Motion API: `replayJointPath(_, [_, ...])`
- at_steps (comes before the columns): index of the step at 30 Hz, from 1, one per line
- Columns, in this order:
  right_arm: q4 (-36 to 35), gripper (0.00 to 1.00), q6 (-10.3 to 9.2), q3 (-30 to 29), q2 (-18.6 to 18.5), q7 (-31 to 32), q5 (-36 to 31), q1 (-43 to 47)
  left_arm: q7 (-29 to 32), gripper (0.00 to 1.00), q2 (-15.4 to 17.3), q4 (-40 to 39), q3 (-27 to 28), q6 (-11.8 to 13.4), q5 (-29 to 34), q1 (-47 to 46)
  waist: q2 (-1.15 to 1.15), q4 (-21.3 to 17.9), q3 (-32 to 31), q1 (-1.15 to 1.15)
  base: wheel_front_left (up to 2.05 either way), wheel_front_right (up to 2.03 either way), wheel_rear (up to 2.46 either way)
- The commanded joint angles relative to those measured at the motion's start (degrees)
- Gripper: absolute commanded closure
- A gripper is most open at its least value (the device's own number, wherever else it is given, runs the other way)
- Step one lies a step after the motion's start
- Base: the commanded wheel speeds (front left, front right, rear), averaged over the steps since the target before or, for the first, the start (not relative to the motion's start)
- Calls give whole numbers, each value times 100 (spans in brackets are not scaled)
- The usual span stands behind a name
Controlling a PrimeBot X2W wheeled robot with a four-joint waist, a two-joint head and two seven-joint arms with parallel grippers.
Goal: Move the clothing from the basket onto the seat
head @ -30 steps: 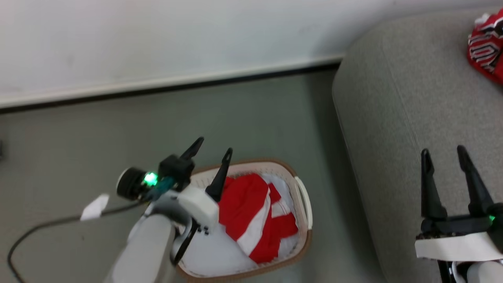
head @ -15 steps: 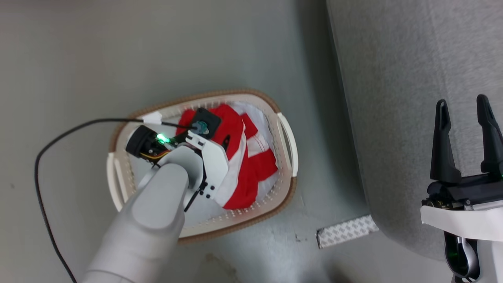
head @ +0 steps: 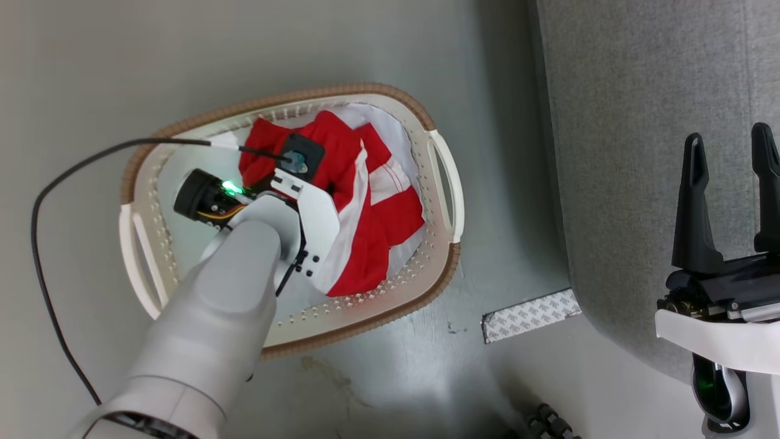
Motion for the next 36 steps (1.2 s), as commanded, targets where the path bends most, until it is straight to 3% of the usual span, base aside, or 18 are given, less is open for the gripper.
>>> replayJointPath(1, [-40,0,-14,-3,1,5,35,-81,11,0,30,101,-23,10,-15,-80,0,-41,93,-1,0,0,0])
replayJointPath(5, [-74,0,-14,-17,1,5,50,20,-49,0,30,355,-89,-42,-61,-175,0,-38,137,-1,0,0,0])
replayJointPath(6, [-77,0,-14,-22,1,5,48,39,-72,58,29,402,-112,-52,-83,-188,0,-41,142,-1,0,0,0])
replayJointPath(7, [-70,0,-14,-27,1,5,56,47,-70,100,28,457,-152,-81,-77,-186,0,-47,140,-1,0,0,0])
replayJointPath(13, [-16,0,-15,-66,1,5,102,-69,-293,100,27,579,-252,-167,-238,-147,0,15,-51,-1,0,0,0])
replayJointPath(18, [135,0,-15,-131,-1,4,20,37,-743,100,26,372,-237,-256,-669,250,0,240,-642,-1,0,0,0])
replayJointPath(27, [622,0,-15,-228,-87,5,-129,514,-1317,100,23,-224,-453,-368,-1417,1305,0,783,-2298,-1,0,0,0])
replayJointPath(36, [1172,0,-15,-7,-111,5,-211,1144,-1609,100,38,-928,-309,-214,-1960,2306,0,1149,-3967,-1,0,0,0])
